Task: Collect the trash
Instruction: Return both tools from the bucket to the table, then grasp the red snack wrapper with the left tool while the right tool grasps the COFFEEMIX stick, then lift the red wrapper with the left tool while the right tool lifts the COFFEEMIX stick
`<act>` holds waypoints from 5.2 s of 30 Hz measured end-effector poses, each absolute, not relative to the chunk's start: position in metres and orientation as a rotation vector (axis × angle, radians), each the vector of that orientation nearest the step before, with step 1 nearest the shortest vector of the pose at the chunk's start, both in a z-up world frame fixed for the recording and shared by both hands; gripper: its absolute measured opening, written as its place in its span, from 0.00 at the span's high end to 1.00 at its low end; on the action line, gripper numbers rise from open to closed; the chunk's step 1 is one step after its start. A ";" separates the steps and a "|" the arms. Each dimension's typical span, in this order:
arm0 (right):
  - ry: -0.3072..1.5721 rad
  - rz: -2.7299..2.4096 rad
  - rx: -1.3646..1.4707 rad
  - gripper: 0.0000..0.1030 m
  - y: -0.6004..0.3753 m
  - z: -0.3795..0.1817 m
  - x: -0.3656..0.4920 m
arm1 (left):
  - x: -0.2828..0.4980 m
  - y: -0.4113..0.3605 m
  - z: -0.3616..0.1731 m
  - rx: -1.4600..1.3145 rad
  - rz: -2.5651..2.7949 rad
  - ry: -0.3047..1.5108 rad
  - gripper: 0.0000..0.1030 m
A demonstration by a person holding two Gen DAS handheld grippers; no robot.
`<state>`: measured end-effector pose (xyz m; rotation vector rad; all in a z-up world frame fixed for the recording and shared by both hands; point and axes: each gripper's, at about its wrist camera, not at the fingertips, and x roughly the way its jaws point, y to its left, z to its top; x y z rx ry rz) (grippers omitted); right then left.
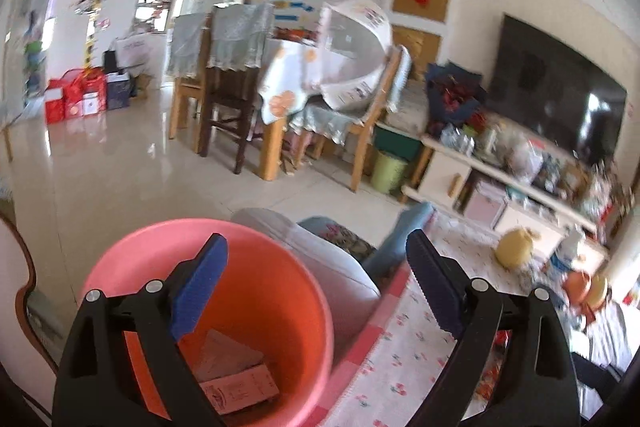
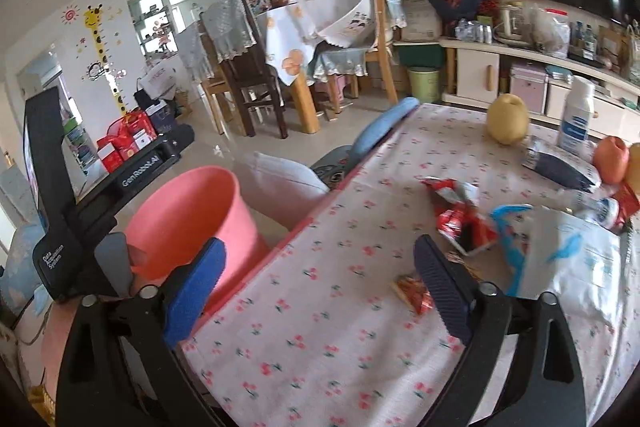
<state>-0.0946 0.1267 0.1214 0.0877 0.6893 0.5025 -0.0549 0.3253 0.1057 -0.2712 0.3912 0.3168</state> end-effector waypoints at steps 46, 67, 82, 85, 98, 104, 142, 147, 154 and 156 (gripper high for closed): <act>0.622 0.138 0.338 0.07 -0.131 0.136 -0.115 | -0.028 0.143 0.065 0.004 -0.063 0.646 0.12; 0.843 0.066 0.311 0.23 -0.183 0.076 -0.037 | -0.008 0.123 0.015 0.166 -0.162 0.843 0.20; 0.950 0.058 0.130 0.58 -0.150 0.037 0.003 | 0.003 0.119 0.007 0.133 -0.181 0.894 0.45; 0.951 0.056 0.089 0.58 -0.144 0.035 0.008 | 0.003 0.114 0.007 0.119 -0.213 0.900 0.45; 0.938 0.090 0.029 0.69 -0.134 0.033 0.011 | 0.005 0.101 0.005 0.148 -0.252 0.902 0.38; 0.915 0.091 0.019 0.81 -0.133 0.038 0.006 | 0.010 0.105 0.007 0.123 -0.229 0.896 0.53; 0.600 0.153 0.193 0.91 -0.128 0.146 -0.092 | -0.022 0.158 0.053 -0.089 -0.296 0.725 0.60; 0.561 0.166 0.178 0.91 -0.118 0.163 -0.110 | -0.024 0.167 0.057 -0.105 -0.295 0.710 0.60; 0.520 0.184 0.183 0.93 -0.111 0.182 -0.132 | -0.032 0.174 0.059 -0.121 -0.297 0.691 0.60; 0.517 0.190 0.178 0.93 -0.108 0.186 -0.137 | -0.032 0.175 0.059 -0.123 -0.299 0.690 0.60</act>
